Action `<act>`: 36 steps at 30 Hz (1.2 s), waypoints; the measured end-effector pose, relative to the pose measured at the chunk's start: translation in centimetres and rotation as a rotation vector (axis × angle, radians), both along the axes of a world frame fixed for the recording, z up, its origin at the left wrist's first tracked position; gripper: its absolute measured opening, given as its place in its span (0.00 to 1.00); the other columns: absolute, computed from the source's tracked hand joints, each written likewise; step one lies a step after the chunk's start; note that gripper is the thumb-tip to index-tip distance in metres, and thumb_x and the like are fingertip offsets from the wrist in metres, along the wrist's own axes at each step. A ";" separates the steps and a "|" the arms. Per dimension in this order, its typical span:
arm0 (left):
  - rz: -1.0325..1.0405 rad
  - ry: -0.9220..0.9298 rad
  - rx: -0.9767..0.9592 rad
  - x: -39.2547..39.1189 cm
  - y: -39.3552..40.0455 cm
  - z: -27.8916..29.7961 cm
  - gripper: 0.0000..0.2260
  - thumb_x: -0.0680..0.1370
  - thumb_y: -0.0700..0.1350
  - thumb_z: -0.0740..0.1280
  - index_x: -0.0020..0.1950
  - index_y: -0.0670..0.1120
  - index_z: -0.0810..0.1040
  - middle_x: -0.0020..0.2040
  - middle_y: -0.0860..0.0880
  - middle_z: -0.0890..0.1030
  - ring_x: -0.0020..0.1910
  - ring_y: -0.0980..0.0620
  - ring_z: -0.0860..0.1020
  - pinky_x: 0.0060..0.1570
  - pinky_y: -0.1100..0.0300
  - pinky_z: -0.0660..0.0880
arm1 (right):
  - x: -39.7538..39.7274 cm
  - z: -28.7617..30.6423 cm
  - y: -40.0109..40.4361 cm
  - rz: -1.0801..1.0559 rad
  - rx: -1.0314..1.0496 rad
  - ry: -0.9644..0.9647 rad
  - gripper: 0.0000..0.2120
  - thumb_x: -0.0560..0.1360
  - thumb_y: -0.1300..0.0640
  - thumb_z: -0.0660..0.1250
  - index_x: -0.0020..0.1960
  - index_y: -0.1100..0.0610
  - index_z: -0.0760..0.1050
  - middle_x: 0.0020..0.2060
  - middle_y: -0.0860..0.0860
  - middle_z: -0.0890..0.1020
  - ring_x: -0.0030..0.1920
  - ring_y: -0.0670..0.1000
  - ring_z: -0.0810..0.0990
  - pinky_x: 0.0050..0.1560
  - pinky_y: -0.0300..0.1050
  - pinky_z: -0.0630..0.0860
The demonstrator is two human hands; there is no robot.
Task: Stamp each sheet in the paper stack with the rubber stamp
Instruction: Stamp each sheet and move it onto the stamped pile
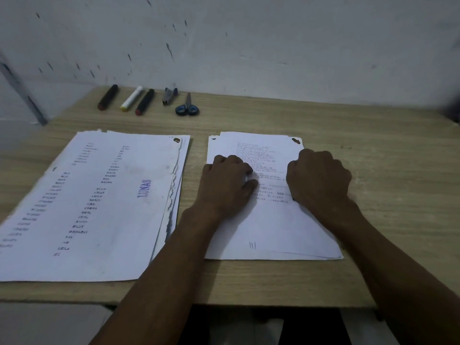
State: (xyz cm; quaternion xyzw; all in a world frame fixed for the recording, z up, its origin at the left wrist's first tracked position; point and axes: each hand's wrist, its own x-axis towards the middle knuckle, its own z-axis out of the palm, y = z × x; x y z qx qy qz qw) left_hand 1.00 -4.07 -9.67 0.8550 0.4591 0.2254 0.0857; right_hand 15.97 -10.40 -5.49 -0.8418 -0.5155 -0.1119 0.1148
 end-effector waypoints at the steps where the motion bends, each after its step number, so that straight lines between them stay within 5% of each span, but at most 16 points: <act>1: 0.001 0.001 0.000 0.0 0.0 -0.1 0.13 0.77 0.55 0.62 0.58 0.54 0.79 0.59 0.54 0.78 0.60 0.47 0.71 0.55 0.52 0.66 | 0.0 0.0 0.0 0.001 -0.005 0.002 0.04 0.76 0.60 0.60 0.43 0.57 0.66 0.40 0.54 0.69 0.46 0.62 0.78 0.44 0.48 0.70; 16: -0.005 -0.026 -0.019 0.0 -0.1 -0.1 0.13 0.77 0.54 0.63 0.58 0.53 0.79 0.59 0.54 0.78 0.60 0.47 0.71 0.56 0.52 0.66 | -0.3 0.8 0.0 0.000 -0.092 0.001 0.04 0.73 0.60 0.62 0.42 0.55 0.67 0.32 0.50 0.62 0.43 0.60 0.77 0.46 0.49 0.73; 21: -0.009 -0.031 -0.028 -0.1 -0.2 0.1 0.13 0.76 0.54 0.63 0.58 0.53 0.79 0.59 0.54 0.78 0.60 0.47 0.71 0.56 0.52 0.66 | 0.4 1.0 -0.3 0.016 -0.083 0.039 0.04 0.75 0.56 0.60 0.44 0.55 0.66 0.39 0.52 0.69 0.39 0.57 0.70 0.42 0.47 0.67; 27: 0.001 -0.037 -0.036 -0.1 -0.2 0.1 0.12 0.76 0.54 0.63 0.56 0.53 0.80 0.57 0.54 0.78 0.59 0.47 0.71 0.54 0.52 0.67 | 1.7 1.6 -0.9 0.041 -0.083 0.266 0.13 0.72 0.51 0.62 0.53 0.57 0.66 0.44 0.54 0.75 0.44 0.58 0.74 0.44 0.48 0.68; 31: -0.007 -0.030 -0.034 -0.2 0.0 0.0 0.12 0.76 0.55 0.63 0.55 0.54 0.80 0.57 0.54 0.79 0.59 0.47 0.72 0.54 0.52 0.67 | 4.1 1.5 -1.7 0.075 0.152 0.466 0.10 0.72 0.53 0.65 0.49 0.57 0.69 0.43 0.55 0.77 0.41 0.55 0.76 0.38 0.47 0.71; 36: -0.005 -0.039 -0.030 -0.2 0.1 -0.2 0.12 0.75 0.54 0.64 0.56 0.54 0.80 0.58 0.54 0.79 0.59 0.46 0.72 0.55 0.52 0.68 | 7.7 0.9 -2.7 -0.051 0.418 0.483 0.11 0.70 0.49 0.70 0.46 0.55 0.75 0.45 0.54 0.80 0.46 0.55 0.79 0.43 0.47 0.74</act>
